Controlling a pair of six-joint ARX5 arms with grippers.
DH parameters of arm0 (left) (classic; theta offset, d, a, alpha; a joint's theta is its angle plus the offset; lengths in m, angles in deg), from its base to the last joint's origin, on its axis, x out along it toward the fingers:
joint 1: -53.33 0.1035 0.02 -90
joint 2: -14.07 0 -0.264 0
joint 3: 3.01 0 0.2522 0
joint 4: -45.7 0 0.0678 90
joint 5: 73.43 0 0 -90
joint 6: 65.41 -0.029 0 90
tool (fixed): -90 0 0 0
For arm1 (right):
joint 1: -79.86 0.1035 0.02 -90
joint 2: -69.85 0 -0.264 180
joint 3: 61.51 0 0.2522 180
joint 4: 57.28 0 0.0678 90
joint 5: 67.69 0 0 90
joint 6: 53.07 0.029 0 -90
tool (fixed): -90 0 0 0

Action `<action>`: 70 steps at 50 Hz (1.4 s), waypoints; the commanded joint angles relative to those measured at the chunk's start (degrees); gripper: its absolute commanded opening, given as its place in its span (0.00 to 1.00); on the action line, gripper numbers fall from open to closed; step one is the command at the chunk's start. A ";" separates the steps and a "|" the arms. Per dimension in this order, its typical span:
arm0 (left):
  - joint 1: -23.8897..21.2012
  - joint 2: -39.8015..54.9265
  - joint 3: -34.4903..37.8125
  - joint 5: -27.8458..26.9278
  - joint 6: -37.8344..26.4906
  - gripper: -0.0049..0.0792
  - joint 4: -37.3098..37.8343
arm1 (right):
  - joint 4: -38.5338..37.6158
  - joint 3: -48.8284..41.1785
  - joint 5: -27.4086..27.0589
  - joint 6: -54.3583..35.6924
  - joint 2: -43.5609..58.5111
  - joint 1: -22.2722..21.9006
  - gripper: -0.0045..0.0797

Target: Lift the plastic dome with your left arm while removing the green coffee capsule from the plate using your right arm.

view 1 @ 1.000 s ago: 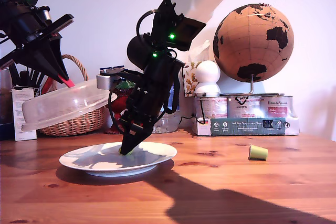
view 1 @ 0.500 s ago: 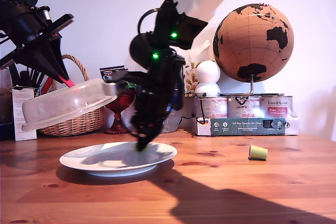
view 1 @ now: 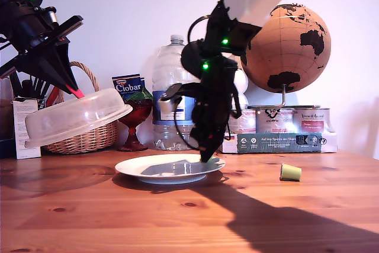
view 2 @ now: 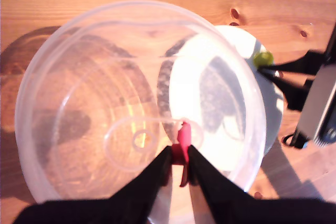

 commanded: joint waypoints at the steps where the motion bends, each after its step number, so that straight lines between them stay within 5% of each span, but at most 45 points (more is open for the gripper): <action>1: -0.09 -1.18 -0.96 -0.28 -0.50 0.03 -0.35 | -0.20 2.16 -0.24 0.07 -2.23 0.87 0.04; 20: -0.13 -1.18 -0.96 -0.35 -0.50 0.03 -0.04 | 4.52 3.45 -5.97 0.22 -3.08 -2.23 0.04; 49: -0.13 -1.18 -0.96 -0.31 -0.68 0.03 -0.13 | -0.74 3.45 14.40 10.12 -2.43 -3.45 0.04; 70: -0.13 -1.18 -0.96 -0.28 -0.68 0.03 -0.37 | -1.40 3.45 16.87 12.11 1.46 -3.91 0.04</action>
